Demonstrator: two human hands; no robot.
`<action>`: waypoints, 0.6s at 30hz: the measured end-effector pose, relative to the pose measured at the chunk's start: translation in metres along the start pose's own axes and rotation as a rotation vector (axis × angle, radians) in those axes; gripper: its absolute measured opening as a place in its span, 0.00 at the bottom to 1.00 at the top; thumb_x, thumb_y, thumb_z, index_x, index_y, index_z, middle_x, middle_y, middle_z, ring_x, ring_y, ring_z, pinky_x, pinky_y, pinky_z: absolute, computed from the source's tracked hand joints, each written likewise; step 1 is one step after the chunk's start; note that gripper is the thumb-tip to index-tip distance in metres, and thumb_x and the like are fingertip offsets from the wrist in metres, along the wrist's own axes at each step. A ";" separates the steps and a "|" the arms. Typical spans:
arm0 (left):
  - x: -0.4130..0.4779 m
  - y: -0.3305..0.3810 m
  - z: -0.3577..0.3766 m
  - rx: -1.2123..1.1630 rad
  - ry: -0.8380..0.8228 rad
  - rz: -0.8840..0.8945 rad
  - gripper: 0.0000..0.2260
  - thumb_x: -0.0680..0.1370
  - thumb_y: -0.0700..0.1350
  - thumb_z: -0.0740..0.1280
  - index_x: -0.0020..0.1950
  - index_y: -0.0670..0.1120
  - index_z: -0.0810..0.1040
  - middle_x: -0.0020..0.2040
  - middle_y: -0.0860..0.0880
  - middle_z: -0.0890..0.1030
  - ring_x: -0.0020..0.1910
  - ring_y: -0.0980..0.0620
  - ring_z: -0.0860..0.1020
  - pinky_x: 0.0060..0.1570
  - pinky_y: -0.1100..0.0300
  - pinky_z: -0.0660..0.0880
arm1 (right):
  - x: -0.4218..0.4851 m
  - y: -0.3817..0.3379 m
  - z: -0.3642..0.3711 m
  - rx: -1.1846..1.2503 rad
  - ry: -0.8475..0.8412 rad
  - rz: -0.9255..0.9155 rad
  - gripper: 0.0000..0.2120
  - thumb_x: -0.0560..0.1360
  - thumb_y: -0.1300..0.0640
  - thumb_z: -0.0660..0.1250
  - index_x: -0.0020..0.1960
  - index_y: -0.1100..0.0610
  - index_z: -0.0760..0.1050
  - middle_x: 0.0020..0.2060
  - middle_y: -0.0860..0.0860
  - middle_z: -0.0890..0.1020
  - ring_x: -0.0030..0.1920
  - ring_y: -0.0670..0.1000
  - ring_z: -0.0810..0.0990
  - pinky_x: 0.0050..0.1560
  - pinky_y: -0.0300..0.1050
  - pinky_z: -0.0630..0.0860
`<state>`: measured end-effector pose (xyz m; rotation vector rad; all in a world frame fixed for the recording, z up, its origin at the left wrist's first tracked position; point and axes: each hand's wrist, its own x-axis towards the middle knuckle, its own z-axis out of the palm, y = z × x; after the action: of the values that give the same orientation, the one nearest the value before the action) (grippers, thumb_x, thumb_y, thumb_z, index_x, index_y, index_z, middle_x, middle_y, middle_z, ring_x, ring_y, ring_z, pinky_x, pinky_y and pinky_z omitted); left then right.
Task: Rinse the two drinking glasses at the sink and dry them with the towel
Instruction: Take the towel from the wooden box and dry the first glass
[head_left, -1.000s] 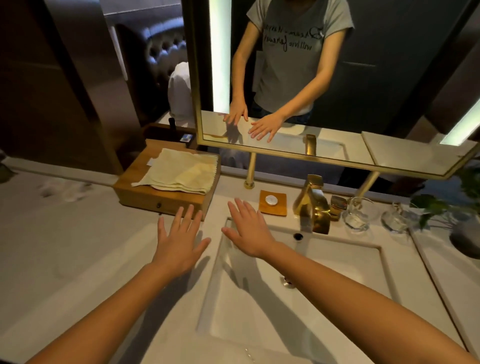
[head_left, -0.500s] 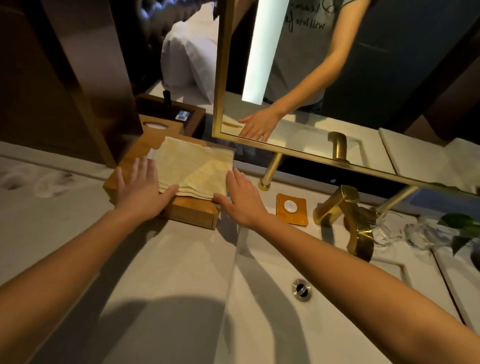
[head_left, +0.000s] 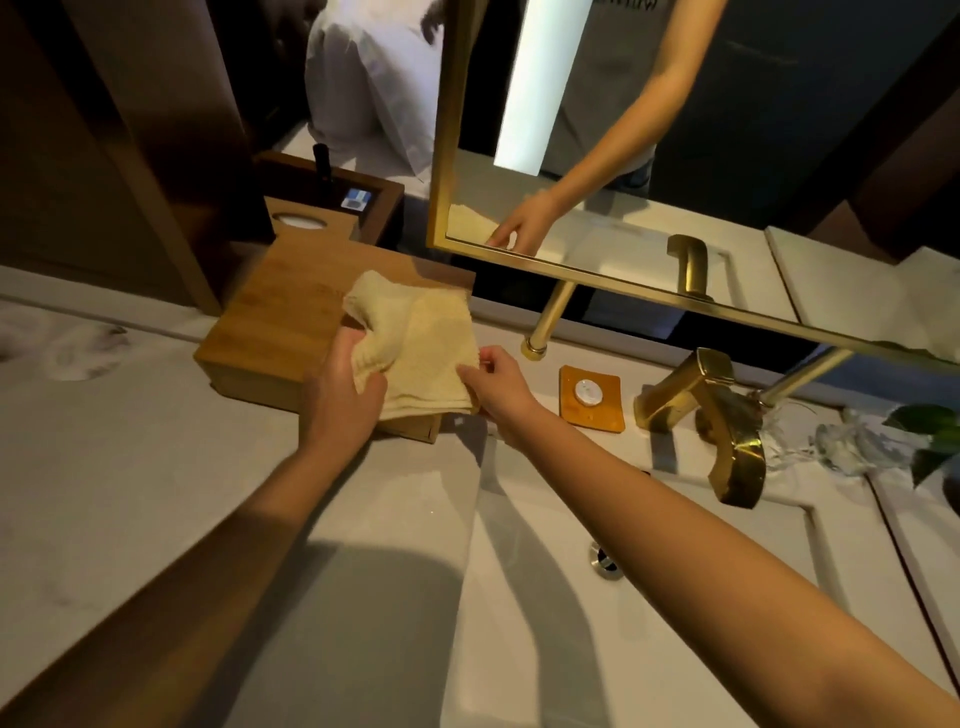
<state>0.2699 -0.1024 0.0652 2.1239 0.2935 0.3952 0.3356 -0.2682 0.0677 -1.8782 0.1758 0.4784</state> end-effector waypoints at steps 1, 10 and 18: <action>-0.011 0.006 0.003 -0.055 0.028 -0.024 0.10 0.71 0.40 0.61 0.52 0.46 0.70 0.44 0.46 0.76 0.44 0.42 0.75 0.38 0.51 0.71 | -0.008 0.002 -0.005 0.089 -0.047 0.072 0.08 0.79 0.62 0.62 0.58 0.60 0.70 0.41 0.52 0.75 0.42 0.52 0.76 0.39 0.45 0.74; -0.084 0.036 0.023 -0.395 -0.103 -0.411 0.24 0.75 0.37 0.66 0.68 0.44 0.60 0.59 0.48 0.70 0.56 0.48 0.71 0.51 0.56 0.69 | -0.083 0.006 -0.072 0.384 -0.141 0.106 0.12 0.76 0.69 0.59 0.50 0.56 0.76 0.34 0.52 0.77 0.30 0.46 0.76 0.26 0.37 0.71; -0.123 0.101 0.051 -0.856 -0.343 -0.646 0.22 0.79 0.57 0.58 0.70 0.47 0.65 0.65 0.46 0.73 0.62 0.48 0.73 0.64 0.51 0.68 | -0.141 -0.012 -0.125 -0.137 -0.035 -0.379 0.14 0.75 0.68 0.63 0.60 0.60 0.74 0.49 0.51 0.79 0.44 0.42 0.77 0.42 0.34 0.76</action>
<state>0.1820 -0.2399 0.1021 1.1378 0.4813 -0.2091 0.2417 -0.3956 0.1709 -1.9761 -0.2394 0.2673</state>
